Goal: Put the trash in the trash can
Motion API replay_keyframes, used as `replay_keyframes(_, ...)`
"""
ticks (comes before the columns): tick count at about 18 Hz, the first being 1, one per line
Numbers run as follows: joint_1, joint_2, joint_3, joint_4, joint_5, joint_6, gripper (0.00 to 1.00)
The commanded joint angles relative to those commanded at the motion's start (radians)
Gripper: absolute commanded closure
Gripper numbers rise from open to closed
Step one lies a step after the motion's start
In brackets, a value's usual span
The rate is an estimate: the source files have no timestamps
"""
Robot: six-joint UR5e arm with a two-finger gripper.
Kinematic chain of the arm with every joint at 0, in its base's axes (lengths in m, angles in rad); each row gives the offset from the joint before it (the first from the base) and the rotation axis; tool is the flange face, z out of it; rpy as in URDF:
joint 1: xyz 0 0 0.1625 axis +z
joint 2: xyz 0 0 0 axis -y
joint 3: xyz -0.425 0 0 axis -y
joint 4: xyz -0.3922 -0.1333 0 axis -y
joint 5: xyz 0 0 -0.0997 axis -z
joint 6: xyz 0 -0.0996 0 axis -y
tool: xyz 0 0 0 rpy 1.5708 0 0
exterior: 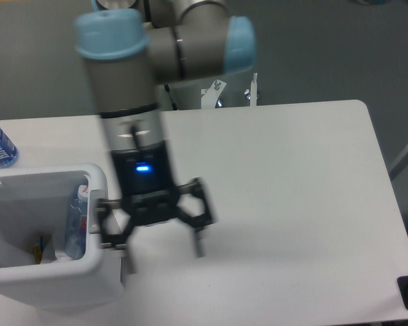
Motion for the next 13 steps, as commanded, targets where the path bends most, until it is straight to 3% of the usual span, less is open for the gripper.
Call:
replay_keyframes(4,0.092,0.071,-0.025,-0.099,0.002,0.106,0.0)
replay_keyframes(8,0.152,0.123,-0.039,-0.262,0.002,0.38,0.0)
replay_keyframes(11,0.193,0.179,-0.042,-0.473,0.002,0.557,0.0)
replay_keyframes(13,0.229,0.219,-0.043,-0.576,0.003,0.682,0.0)
